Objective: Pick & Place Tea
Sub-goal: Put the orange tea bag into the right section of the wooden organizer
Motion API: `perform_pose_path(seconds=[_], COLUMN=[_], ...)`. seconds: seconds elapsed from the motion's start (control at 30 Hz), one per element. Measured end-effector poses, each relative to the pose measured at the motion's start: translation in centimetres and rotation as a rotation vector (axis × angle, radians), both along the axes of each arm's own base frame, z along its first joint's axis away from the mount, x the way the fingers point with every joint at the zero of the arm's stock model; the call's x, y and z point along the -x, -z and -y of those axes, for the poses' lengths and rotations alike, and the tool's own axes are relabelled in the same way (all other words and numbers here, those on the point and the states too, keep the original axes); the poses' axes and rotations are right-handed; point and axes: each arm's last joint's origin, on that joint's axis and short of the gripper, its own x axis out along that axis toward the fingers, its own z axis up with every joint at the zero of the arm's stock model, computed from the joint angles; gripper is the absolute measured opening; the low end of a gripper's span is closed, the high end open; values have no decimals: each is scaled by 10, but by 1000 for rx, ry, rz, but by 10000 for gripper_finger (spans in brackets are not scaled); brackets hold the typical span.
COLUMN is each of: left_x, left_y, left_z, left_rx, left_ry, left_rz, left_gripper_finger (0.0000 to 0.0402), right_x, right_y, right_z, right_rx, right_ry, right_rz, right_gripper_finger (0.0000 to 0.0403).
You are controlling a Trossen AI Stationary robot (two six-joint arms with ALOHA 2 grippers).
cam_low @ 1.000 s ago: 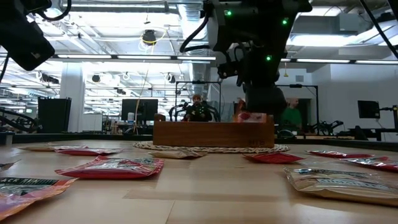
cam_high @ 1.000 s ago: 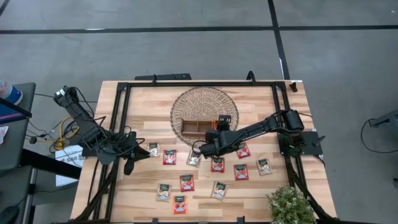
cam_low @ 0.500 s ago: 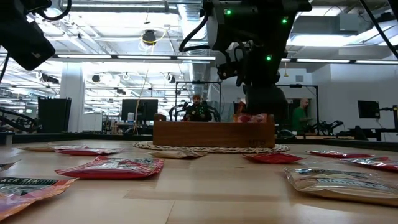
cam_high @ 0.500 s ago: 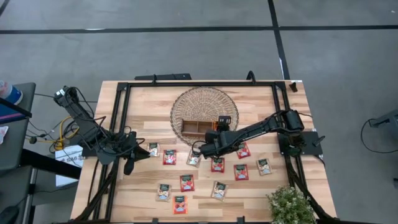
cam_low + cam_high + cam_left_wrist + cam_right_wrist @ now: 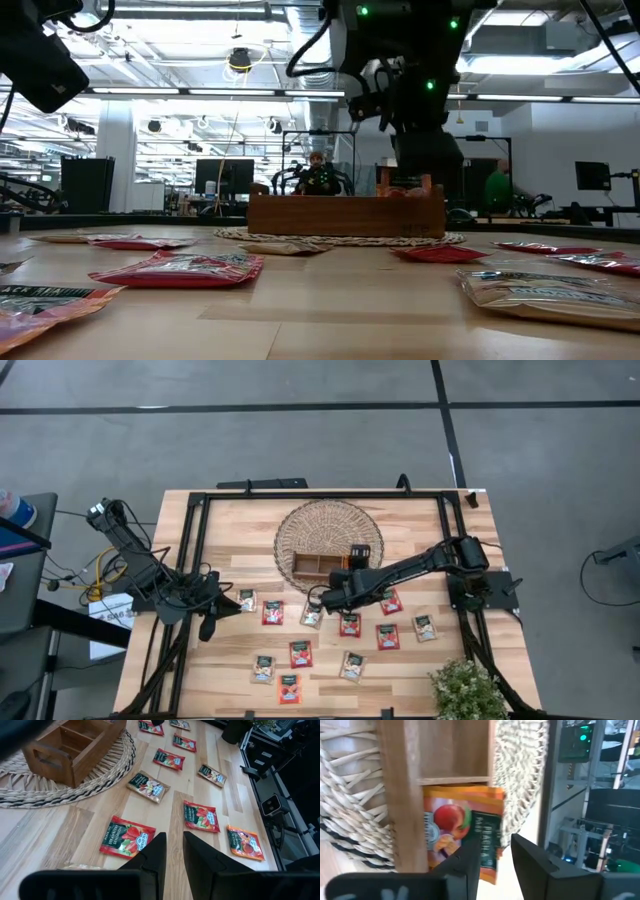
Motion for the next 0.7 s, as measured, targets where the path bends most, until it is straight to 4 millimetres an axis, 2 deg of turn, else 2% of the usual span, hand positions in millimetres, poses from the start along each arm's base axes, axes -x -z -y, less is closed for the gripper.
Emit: perform_pose_path(seconds=[0.2, 0.33, 0.43, 0.53, 0.7], left_x=[0, 0, 0, 0, 0], left_y=[0, 0, 0, 0, 0], left_z=[0, 0, 0, 0, 0], left_rx=[0, 1, 1, 1, 5], left_ry=[0, 0, 0, 0, 4], left_rz=[0, 0, 0, -1, -1], left_gripper_finger=[55, 55, 55, 55, 55], right_x=[-3, 1, 3, 16, 49], right_y=[-27, -59, -84, -108, -124], right_z=[-2, -9, -19, -31, -52], right_rx=[23, 45, 13, -89, -196], right_ry=[-6, 9, 46, 45, 31], right_rz=[-35, -71, 43, 136, 177], right_gripper_finger=[103, 98, 91, 81, 63])
